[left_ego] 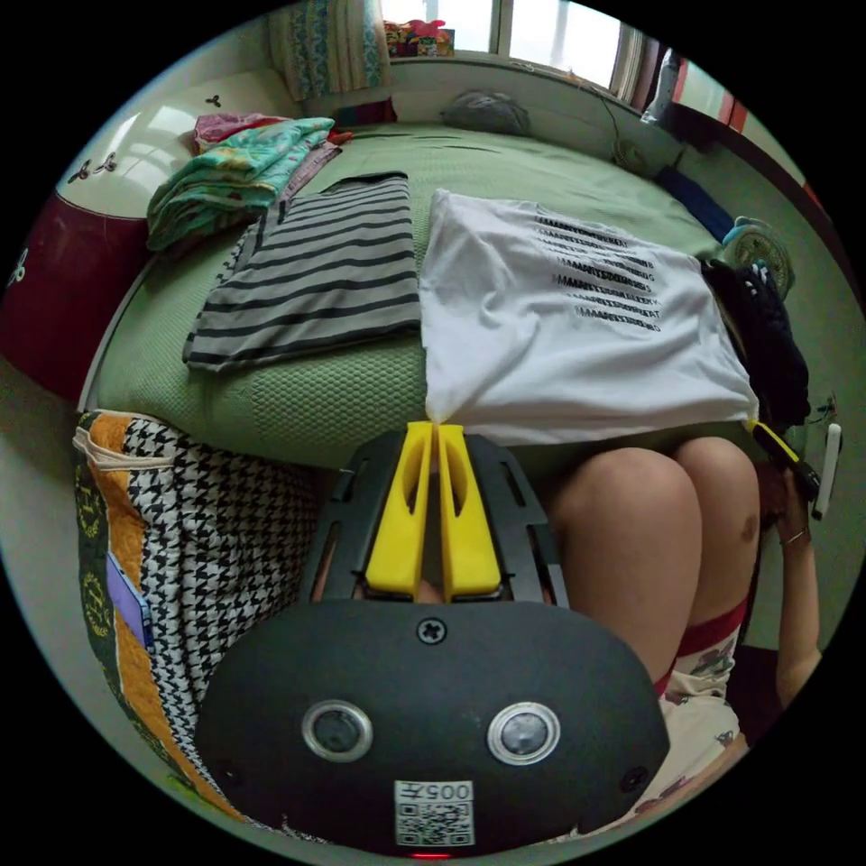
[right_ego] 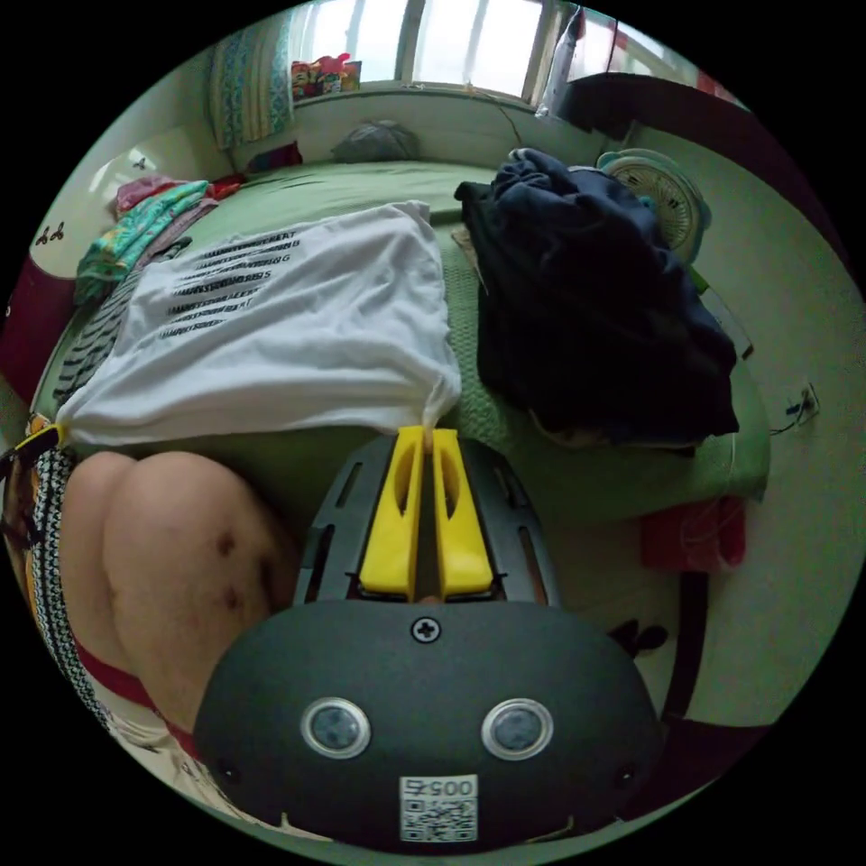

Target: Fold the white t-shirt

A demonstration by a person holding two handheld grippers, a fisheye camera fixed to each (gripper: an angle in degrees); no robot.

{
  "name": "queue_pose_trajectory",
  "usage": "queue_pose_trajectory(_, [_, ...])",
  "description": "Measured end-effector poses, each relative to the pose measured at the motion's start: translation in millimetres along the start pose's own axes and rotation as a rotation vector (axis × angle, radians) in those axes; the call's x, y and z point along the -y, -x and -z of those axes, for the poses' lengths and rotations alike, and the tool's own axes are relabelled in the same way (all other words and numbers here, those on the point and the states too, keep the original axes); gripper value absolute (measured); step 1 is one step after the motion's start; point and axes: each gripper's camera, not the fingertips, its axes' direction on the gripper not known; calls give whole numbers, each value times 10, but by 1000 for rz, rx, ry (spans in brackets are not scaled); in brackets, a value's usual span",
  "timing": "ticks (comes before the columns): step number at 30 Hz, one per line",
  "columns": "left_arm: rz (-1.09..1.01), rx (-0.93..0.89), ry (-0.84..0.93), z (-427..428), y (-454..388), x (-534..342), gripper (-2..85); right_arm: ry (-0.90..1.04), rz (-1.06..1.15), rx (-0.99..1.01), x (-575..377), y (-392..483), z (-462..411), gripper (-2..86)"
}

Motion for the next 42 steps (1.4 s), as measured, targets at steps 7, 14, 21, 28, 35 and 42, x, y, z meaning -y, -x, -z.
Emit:
queue_pose_trajectory(7, [7, -94, -86, 904, 24, -364, -2, -85, -51, 61, -471, -94, 806, -15])
queue_pose_trajectory(14, [4, -90, -220, 1879, -3, -820, -4, -196, -129, 105, -921, -192, 1743, -15])
queue_pose_trajectory(21, [50, -117, -346, 2645, 128, -1326, -4, -257, -104, 150, -1426, -165, 2636, -15])
queue_pose_trajectory(28, [60, -164, -376, 3174, 188, -1788, -3, -304, -114, 140, -1849, -97, 3314, -16])
queue_pose_trajectory(35, [63, -145, -443, 3597, 208, -2097, -3, -341, -106, 127, -2236, 18, 3807, -15])
queue_pose_trajectory(42, [72, -103, -500, 3860, 298, -2040, -3, -386, -66, 117, -2328, 181, 4164, -16])
